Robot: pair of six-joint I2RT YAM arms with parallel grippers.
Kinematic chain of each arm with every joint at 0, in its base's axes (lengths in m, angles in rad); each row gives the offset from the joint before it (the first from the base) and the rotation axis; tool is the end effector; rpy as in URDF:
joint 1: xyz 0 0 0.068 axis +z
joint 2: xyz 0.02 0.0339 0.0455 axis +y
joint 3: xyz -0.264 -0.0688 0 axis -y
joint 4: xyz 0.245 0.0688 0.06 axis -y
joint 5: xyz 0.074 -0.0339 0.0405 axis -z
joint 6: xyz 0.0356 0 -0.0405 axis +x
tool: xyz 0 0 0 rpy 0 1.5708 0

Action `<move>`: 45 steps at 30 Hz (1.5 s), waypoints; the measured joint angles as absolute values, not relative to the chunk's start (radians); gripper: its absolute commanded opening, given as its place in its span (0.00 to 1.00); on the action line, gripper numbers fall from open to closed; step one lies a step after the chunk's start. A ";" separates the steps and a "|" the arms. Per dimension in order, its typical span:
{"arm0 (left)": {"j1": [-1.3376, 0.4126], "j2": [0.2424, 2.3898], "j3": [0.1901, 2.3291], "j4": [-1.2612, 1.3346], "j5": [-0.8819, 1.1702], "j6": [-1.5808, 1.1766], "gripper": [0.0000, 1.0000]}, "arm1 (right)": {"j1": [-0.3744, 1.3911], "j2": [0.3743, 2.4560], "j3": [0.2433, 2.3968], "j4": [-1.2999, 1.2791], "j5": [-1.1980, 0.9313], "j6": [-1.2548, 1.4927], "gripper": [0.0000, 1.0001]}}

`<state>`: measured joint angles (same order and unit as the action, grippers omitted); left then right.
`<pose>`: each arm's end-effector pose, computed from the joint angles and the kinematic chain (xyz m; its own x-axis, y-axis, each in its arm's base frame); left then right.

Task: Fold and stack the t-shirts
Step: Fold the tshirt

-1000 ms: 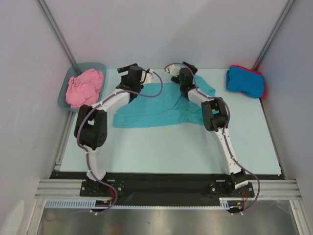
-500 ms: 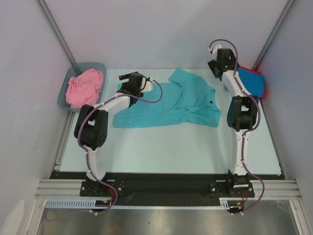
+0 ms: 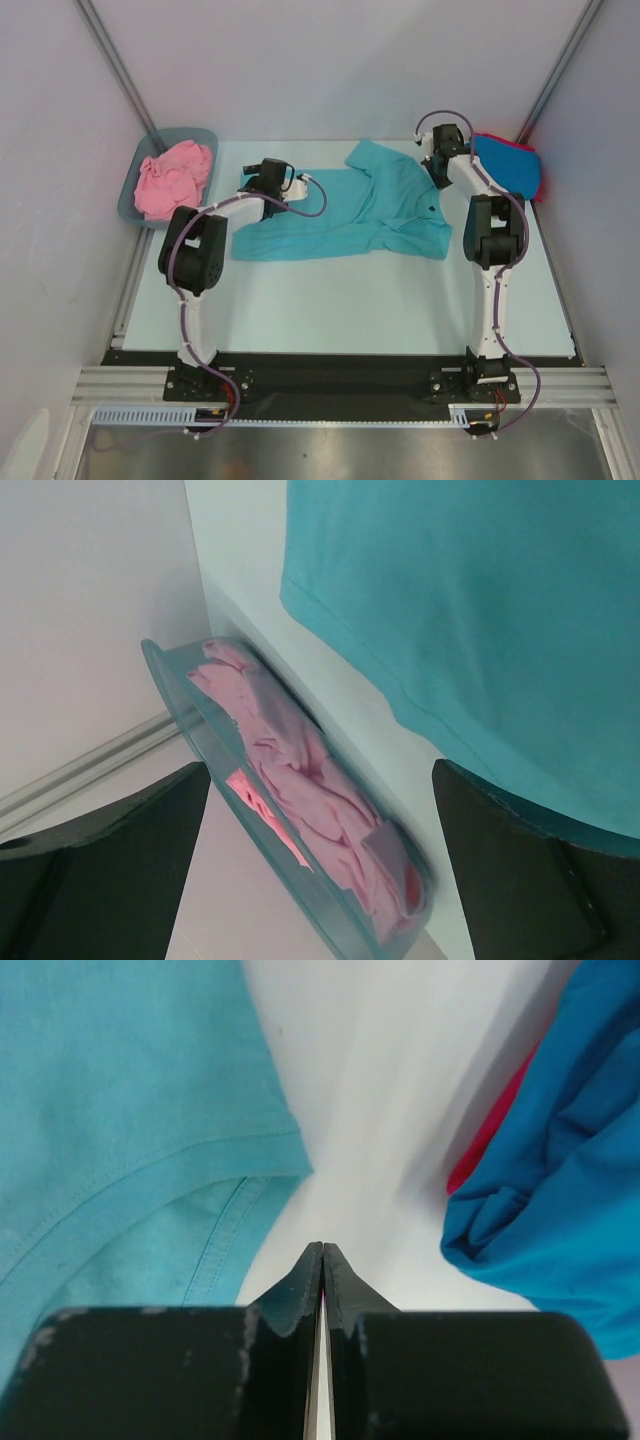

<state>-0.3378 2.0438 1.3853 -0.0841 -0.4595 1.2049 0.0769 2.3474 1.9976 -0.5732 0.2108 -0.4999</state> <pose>0.4287 -0.1338 0.1744 -0.2388 0.9709 0.0165 0.5917 0.1320 0.7952 0.5204 0.0326 0.1874 -0.7221 -0.5258 -0.4496 -0.3365 0.8348 -0.4357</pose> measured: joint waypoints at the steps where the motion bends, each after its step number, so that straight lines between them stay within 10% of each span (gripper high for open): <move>1: -0.330 2.058 1.398 -0.075 -0.459 1.206 1.00 | 0.076 2.346 1.990 -0.575 0.204 -0.497 0.04; 45: -0.245 2.310 1.677 -0.118 -0.392 1.287 1.00 | 0.150 2.473 2.120 -0.569 0.150 -0.449 0.00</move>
<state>-0.2455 2.3100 1.6772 -0.1181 -0.3923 1.2865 0.1505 2.4729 2.1197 -0.5686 0.1505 -0.4488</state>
